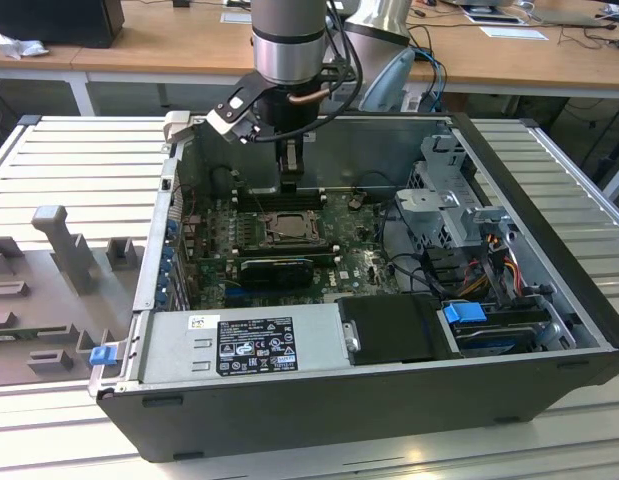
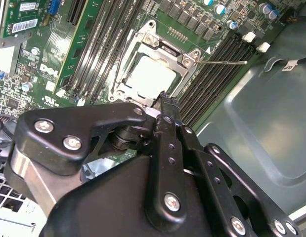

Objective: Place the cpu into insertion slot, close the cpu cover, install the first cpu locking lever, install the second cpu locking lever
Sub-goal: 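Install the first cpu locking lever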

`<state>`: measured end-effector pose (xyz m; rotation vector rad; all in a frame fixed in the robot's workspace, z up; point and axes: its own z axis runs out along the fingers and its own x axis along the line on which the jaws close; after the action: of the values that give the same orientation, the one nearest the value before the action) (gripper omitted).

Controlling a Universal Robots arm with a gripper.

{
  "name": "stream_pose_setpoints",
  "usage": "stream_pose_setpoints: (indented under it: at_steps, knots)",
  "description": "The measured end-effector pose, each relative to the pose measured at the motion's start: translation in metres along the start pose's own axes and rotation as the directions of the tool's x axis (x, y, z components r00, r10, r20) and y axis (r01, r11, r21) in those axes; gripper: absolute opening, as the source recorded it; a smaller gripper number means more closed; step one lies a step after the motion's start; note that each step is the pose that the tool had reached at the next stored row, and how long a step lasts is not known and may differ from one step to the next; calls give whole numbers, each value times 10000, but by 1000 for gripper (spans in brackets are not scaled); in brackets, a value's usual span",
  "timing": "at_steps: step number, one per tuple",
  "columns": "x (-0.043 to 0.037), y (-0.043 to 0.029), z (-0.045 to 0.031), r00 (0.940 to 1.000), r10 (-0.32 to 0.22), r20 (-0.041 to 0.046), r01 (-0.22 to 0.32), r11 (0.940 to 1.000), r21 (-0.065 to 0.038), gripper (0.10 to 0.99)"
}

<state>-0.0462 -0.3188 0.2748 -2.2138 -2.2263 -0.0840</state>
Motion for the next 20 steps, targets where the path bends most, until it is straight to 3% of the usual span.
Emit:
stream_pose_setpoints:
  at_steps: [3,5,10,12,14,20]
  knots:
    - [1,1,-24,10000,-5,-1,5,10000,0,106]
    - [1,1,-26,9985,-551,-21,551,9985,21,106]
    - [1,1,-25,9871,-1600,-65,1601,9871,57,106]
    - [1,1,-25,9791,-2030,-84,2031,9791,70,106]
    - [1,1,-25,9649,-2622,-112,2623,9649,87,106]
    - [1,1,-25,9471,-3205,-141,3207,9471,103,106]
